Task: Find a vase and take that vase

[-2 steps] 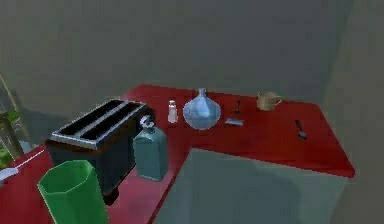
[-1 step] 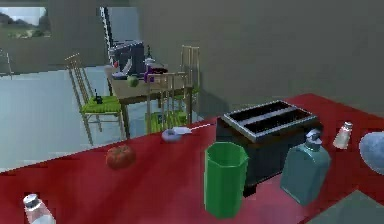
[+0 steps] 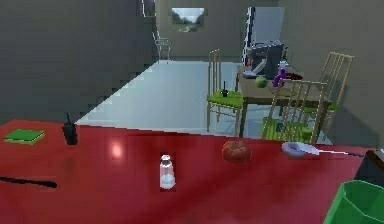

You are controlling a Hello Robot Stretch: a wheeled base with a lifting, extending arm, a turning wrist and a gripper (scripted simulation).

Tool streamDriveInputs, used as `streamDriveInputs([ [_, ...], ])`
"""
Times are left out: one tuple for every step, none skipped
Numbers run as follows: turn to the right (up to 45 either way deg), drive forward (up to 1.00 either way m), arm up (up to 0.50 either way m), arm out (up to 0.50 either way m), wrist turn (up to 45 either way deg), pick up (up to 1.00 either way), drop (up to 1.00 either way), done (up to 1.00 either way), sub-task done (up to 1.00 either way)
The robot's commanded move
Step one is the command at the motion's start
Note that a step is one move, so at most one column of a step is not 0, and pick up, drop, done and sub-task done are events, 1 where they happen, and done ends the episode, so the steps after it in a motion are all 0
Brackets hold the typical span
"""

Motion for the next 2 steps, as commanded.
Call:
streamDriveInputs([
  [0.0,0.00,0.50,0.00,0.0,0.00,0.00,0.00,0.00],
  [0.0,0.00,0.38,0.00,0.0,0.00,0.00,0.00,0.00],
])
